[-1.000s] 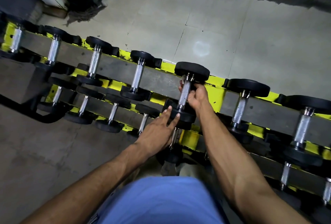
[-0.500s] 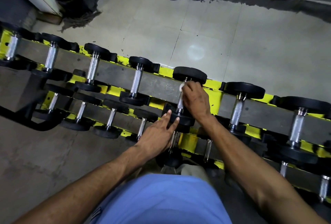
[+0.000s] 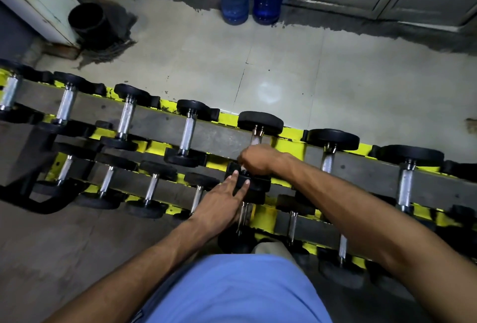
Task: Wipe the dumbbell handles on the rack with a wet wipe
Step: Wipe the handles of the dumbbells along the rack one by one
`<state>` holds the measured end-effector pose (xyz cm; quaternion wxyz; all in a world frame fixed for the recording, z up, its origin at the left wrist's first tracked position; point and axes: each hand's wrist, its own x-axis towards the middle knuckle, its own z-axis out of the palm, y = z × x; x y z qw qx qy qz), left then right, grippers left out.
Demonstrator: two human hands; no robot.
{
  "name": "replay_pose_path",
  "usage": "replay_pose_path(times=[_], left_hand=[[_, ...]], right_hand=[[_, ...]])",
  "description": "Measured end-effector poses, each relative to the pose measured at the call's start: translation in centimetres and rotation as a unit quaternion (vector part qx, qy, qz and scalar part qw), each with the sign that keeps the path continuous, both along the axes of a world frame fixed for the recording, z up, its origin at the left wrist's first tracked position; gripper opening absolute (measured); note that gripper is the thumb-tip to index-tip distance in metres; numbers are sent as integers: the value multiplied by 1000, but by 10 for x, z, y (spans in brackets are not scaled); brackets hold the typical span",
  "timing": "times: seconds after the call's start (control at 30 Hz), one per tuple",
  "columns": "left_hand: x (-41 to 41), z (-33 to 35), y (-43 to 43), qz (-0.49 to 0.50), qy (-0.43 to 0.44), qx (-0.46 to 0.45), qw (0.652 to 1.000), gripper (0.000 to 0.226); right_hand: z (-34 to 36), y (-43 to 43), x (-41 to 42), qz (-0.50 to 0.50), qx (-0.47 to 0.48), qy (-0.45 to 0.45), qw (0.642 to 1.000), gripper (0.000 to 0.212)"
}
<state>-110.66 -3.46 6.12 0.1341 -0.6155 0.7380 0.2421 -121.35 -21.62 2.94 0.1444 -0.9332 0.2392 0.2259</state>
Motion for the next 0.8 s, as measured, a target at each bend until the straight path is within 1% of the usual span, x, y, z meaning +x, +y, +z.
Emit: replay_pose_path(times=[0.07, 0.13, 0.23, 0.3, 0.37, 0.47, 0.53, 0.6, 0.67, 0.73, 0.8], left_hand=[[-1, 1, -1, -1, -1, -4, 1000, 77], [-2, 2, -2, -1, 0, -9, 1000, 76], [-3, 2, -2, 2, 5, -20, 1000, 74], [-3, 2, -2, 3, 9, -23, 1000, 75], [-2, 1, -2, 0, 12, -22, 1000, 75], [0, -1, -2, 3, 18, -20, 1000, 75], [1, -3, 0, 6, 20, -17, 1000, 77], [3, -3, 1, 8, 23, -17, 1000, 78], [4, -1, 1, 4, 25, -20, 999, 77], [5, 0, 0, 3, 29, -24, 999, 77], [6, 0, 0, 2, 25, -23, 999, 78]], right_hand=[[1, 4, 8, 13, -18, 41, 999, 25], [4, 5, 17, -1, -35, 73, 997, 26], [4, 11, 29, -41, 38, 127, 990, 27], [5, 9, 32, -52, 77, 132, 987, 24], [10, 3, 27, -50, 81, 92, 991, 18], [13, 5, 3, -33, 45, -12, 998, 18], [8, 13, -17, -46, 29, -90, 994, 17], [-3, 23, -34, -104, 13, -148, 983, 13], [-15, 33, -43, -198, 23, -185, 962, 11], [-26, 41, -46, -325, 69, -210, 920, 11], [-38, 45, -48, -438, 115, -206, 868, 11]])
